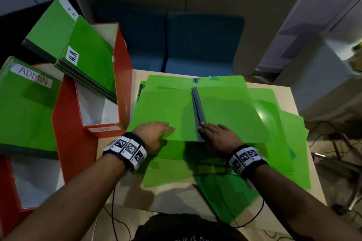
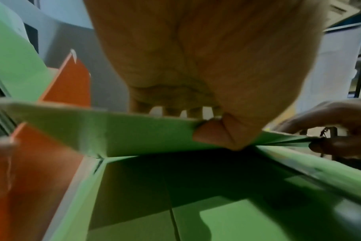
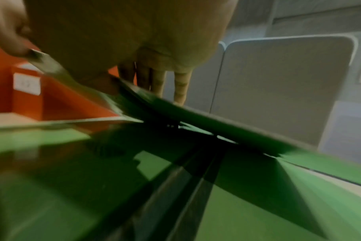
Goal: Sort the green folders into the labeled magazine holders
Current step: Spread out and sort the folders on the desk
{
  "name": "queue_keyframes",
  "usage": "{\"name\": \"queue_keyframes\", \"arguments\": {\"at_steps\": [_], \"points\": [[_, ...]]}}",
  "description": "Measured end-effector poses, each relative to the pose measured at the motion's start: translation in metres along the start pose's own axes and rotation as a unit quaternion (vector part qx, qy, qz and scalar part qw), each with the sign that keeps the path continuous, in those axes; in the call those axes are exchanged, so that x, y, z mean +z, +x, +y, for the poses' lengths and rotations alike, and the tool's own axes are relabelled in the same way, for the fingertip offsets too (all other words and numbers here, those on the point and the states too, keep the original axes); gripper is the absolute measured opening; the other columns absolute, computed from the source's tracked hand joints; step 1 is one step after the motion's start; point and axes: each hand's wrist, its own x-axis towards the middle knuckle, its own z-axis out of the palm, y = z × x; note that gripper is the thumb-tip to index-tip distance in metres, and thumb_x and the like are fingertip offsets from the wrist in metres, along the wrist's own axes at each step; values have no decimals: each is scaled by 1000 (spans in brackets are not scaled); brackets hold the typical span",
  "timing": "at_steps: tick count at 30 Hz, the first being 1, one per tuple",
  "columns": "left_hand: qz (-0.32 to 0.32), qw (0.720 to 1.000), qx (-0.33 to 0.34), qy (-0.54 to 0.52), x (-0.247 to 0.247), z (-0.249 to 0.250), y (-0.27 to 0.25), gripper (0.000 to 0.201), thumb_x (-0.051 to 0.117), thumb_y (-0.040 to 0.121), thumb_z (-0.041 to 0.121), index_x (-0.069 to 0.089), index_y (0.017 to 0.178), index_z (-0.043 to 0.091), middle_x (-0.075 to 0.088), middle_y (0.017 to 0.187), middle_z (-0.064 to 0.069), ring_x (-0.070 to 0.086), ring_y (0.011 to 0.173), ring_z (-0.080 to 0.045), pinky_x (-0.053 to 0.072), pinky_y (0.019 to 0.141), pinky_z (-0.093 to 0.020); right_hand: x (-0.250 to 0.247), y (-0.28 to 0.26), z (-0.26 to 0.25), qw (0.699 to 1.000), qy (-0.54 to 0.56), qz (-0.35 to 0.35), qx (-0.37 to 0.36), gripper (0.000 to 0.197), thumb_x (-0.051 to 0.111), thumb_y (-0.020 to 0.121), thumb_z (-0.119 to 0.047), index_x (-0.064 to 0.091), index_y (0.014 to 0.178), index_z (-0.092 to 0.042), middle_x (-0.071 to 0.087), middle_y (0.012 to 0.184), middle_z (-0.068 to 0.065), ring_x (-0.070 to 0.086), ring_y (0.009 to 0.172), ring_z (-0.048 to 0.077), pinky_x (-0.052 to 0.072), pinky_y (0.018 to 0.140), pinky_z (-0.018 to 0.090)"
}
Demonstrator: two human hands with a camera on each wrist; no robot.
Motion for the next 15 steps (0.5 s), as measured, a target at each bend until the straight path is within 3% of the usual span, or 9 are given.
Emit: {"name": "queue_keyframes", "arguments": {"at_steps": [2,4,6,8,10,12,15], "points": [[72,997,22,9,-23,-4,-4,75,50,83,-5,43,139,43,37,151,13,43,134,-17,41,108,-39,-21,6,6,998,3,67,-9,52,36,93,-29,42,142,-17,41,149,5,42,135,21,34,109,45],[152,987,43,15,-45,-8,-9,72,47,82,-11,52,133,40,49,142,14,52,124,-14,45,101,-34,-40,9,11,989,3,147,-17,50,33,86,-24,58,128,-16,61,130,7,60,117,24,44,98,48],[215,975,61,15,-67,-12,-16,51,53,90,1,59,125,38,57,129,14,59,111,-12,51,90,-33,-60,10,16,979,-4,204,-19,42,48,83,-5,63,119,-19,68,118,5,67,104,23,46,94,47],[262,962,75,8,-86,-15,-25,24,59,93,26,65,114,37,62,116,15,61,98,-9,55,82,-40,-78,9,19,976,5,218,-27,45,61,78,6,67,113,-21,71,110,3,69,95,24,48,89,43],[294,951,99,-7,-103,-18,-32,20,59,88,41,68,105,35,65,106,14,58,85,-6,56,77,-41,-98,5,18,978,32,201,-39,32,65,86,-7,69,113,-22,72,108,3,69,91,25,48,82,36],[325,937,131,-14,-118,-22,-38,19,64,85,40,72,99,30,69,98,10,58,79,-8,53,78,-35,-109,1,17,983,78,162,-30,27,63,91,-22,68,117,-24,71,112,2,68,95,25,45,76,29],[394,905,154,45,-134,-27,-44,15,71,81,38,74,94,29,70,92,5,59,95,-20,42,85,-39,-121,-6,13,982,105,153,-40,27,62,90,-35,69,114,-27,72,109,-1,67,95,22,41,70,24]]}}
